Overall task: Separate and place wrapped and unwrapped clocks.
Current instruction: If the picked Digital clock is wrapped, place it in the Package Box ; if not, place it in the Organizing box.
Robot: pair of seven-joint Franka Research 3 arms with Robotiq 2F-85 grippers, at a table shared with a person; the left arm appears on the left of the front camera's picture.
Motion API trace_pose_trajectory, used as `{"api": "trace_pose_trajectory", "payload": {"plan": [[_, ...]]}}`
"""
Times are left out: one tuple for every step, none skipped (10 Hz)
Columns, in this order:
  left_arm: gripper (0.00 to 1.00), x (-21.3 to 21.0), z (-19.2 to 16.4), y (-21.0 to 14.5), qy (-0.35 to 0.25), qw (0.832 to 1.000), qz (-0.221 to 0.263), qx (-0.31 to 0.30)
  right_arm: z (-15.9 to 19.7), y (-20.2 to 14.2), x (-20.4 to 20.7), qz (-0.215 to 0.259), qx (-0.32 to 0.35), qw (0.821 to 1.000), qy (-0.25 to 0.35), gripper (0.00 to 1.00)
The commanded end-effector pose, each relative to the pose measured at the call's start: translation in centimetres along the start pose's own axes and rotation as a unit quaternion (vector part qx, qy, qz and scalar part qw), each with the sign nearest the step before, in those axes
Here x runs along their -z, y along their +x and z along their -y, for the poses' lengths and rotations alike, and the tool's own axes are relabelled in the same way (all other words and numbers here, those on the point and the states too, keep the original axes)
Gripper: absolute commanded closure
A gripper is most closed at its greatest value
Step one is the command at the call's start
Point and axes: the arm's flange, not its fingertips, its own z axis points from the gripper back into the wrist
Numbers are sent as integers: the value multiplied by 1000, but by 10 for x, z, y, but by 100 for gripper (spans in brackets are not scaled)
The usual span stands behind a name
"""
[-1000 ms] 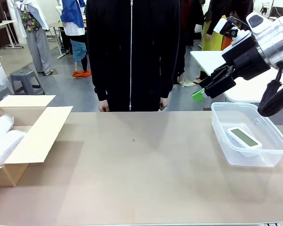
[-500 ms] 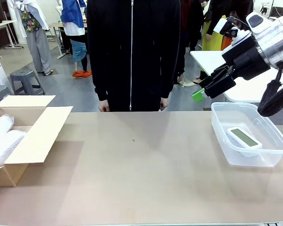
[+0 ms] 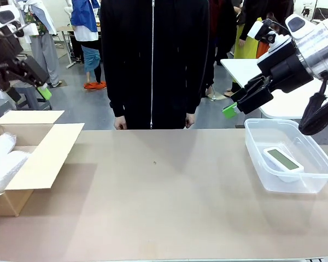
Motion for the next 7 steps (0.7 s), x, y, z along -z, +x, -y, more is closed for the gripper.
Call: {"api": "trace_pose_trajectory", "payload": {"plan": [[0,-6,-7,15,10,1000,5,-15,1,-1,1,6,1,1000,7,0],[0,-6,-7,15,10,1000,5,-15,1,-1,1,6,1,1000,7,0],[0,-6,-7,15,10,1000,5,-15,1,-1,1,6,1,1000,7,0],[0,-6,-7,15,10,1000,5,-15,1,-1,1,6,1,1000,7,0],[0,-6,-7,15,10,1000,5,-15,1,-1,1,6,1,1000,7,0],[0,-6,-7,15,10,1000,5,-15,1,-1,1,6,1,1000,7,0],[0,-6,-7,15,10,1000,5,-15,1,-1,1,6,1,1000,7,0]]}}
